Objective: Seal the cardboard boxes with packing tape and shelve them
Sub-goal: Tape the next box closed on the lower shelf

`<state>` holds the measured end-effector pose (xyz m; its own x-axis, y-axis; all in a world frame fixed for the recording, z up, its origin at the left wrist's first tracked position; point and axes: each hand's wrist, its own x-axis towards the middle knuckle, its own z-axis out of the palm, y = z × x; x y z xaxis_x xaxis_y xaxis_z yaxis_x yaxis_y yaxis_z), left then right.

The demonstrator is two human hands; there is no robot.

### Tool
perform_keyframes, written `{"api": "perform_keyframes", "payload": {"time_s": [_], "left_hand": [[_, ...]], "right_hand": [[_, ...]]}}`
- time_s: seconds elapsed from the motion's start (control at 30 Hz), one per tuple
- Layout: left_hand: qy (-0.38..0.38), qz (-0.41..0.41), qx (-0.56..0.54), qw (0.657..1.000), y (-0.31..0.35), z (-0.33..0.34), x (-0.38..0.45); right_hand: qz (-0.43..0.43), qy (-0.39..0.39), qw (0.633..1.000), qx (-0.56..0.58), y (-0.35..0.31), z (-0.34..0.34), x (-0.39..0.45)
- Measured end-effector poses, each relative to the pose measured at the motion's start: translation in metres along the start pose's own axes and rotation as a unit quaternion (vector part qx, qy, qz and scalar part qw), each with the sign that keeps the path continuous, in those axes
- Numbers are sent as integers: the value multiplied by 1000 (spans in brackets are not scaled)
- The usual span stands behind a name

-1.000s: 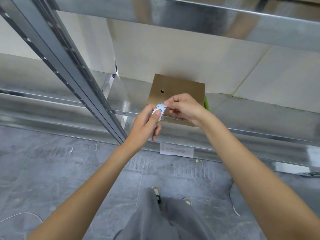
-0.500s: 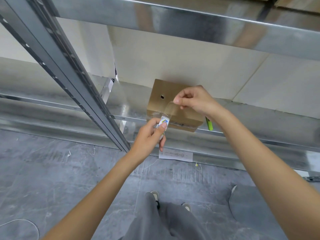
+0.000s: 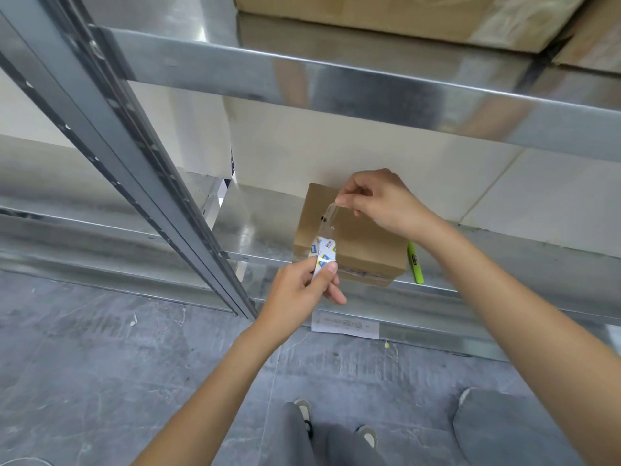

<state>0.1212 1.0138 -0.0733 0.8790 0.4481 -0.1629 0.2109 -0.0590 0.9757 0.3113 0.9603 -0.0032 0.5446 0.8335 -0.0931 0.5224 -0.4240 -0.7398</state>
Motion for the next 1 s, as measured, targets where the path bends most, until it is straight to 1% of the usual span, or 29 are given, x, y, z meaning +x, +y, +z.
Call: {"api": "perform_keyframes", "payload": {"time_s": [0.13,0.27,0.37,0.57,0.73,0.8,0.87,0.93,1.0], "left_hand": [[-30,4,-33,999,-4,-5,5],[-49,25,-64,996,-16,-12,-1],[-54,21,-78,995,-19,-12,-5],[-40,16,-99,994,-15,-8,-1],[-23,23,-115,993,-13,-3,-3],[-7,14,-124,992,-12,-2,-5],[11,-9,-127,992,-8,-2,-6],[14,-51,-138,989,-2,-5,-5],[-1,-105,-143,984,4,-7,-2]], "right_hand": [[18,3,1000,1,10,-6,3],[36,-4,999,16,17,-8,0],[42,-12,999,23,19,-3,-1],[79,-23,996,44,26,0,6],[95,-40,988,118,18,-5,10],[104,-52,984,132,16,-5,8],[101,-81,984,122,16,-4,4],[85,-106,987,86,18,1,1],[72,-113,988,75,21,7,-1]]}}
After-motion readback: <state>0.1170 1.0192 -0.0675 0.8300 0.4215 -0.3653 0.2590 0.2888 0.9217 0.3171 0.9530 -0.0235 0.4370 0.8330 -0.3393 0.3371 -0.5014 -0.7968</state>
